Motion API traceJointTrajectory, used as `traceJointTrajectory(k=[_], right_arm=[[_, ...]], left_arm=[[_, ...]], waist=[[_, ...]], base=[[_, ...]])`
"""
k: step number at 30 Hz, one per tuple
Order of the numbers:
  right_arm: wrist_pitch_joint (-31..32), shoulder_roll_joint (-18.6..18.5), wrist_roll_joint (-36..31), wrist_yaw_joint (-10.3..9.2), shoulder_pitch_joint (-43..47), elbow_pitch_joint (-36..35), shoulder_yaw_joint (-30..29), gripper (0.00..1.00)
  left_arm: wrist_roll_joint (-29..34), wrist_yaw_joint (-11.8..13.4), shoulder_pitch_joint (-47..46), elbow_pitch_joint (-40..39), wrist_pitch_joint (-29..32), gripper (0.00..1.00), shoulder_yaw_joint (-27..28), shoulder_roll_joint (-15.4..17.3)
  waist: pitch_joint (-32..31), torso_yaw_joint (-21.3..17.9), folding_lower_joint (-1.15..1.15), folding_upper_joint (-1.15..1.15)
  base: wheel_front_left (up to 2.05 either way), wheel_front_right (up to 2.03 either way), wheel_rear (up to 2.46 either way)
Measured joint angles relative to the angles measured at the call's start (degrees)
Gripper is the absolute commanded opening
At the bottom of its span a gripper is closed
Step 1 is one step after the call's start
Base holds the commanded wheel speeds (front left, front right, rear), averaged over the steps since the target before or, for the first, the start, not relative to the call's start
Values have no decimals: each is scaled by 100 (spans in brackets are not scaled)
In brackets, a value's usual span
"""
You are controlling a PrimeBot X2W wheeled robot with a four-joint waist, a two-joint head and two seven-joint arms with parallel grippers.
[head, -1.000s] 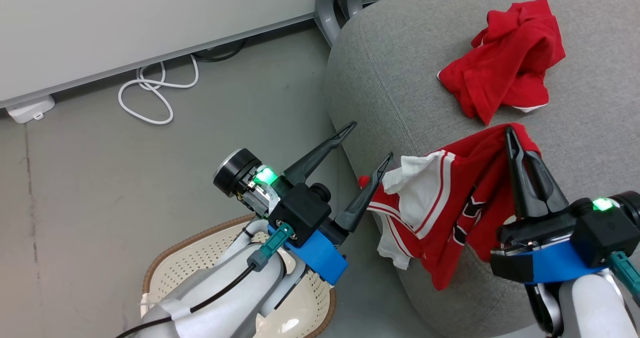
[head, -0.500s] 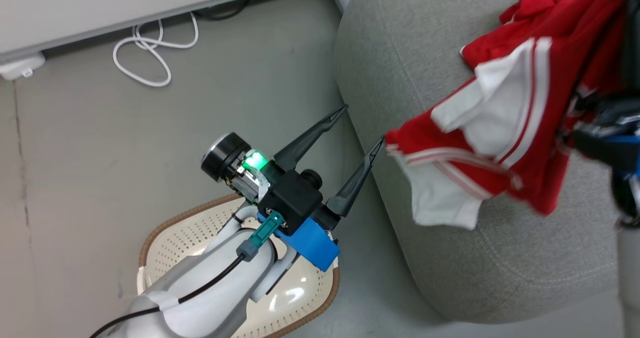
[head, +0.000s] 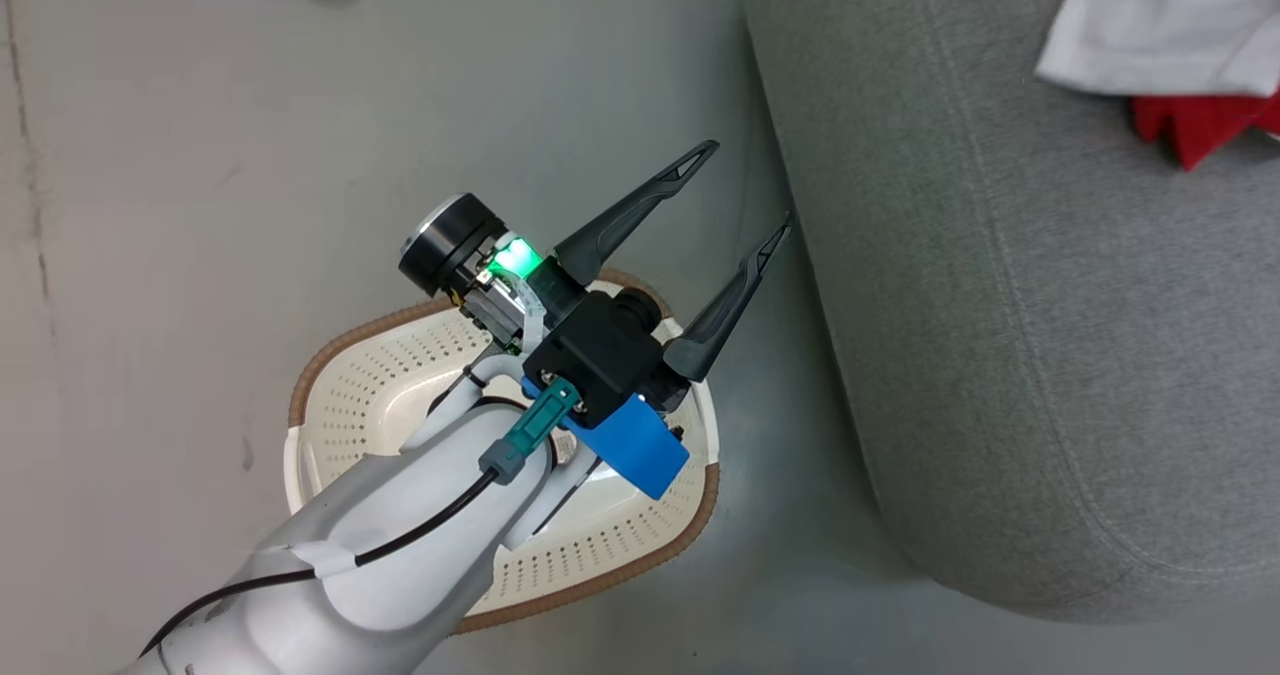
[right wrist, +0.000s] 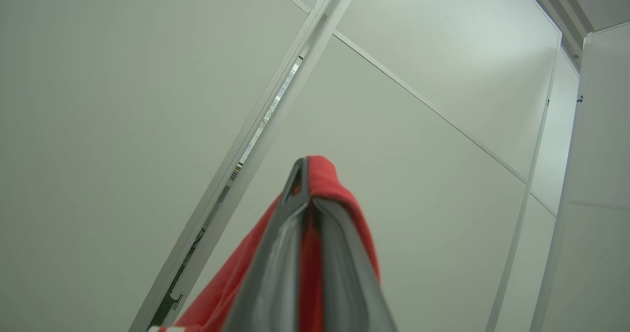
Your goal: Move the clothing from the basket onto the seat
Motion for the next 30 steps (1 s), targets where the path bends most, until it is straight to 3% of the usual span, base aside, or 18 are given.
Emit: traceJointTrajectory(k=[6, 11, 18, 28, 29, 30], right_arm=[[0, -644, -105, 0, -489, 815, 23, 0], [0, -858, -358, 1, -167, 1512, 189, 0], [0, -586, -377, 1, 420, 2488, -192, 0], [1, 10, -430, 1, 1042, 3033, -450, 0], [1, 57, -432, 0, 1046, 3015, -469, 2], [1, 94, -447, 1, 1046, 2986, -498, 40]], left_arm=[[36, -1, -50, 37, -42, 100, -23, -15], [38, 4, -125, 15, -46, 100, -18, -2], [47, 44, -214, -62, 2, 100, -7, 82], [41, 58, -266, -108, 5, 100, -1, 159], [38, 59, -266, -103, 5, 100, -1, 164], [38, 68, -266, -101, 4, 100, -1, 164]], waist=[[207, 129, 0, 0], [373, 147, 0, 0], [668, 197, 0, 0], [793, 260, 0, 0], [782, 258, 0, 0], [764, 258, 0, 0]], base=[[0, 0, 0], [0, 0, 0], [0, 0, 0], [0, 0, 0], [0, 0, 0], [0, 0, 0]])
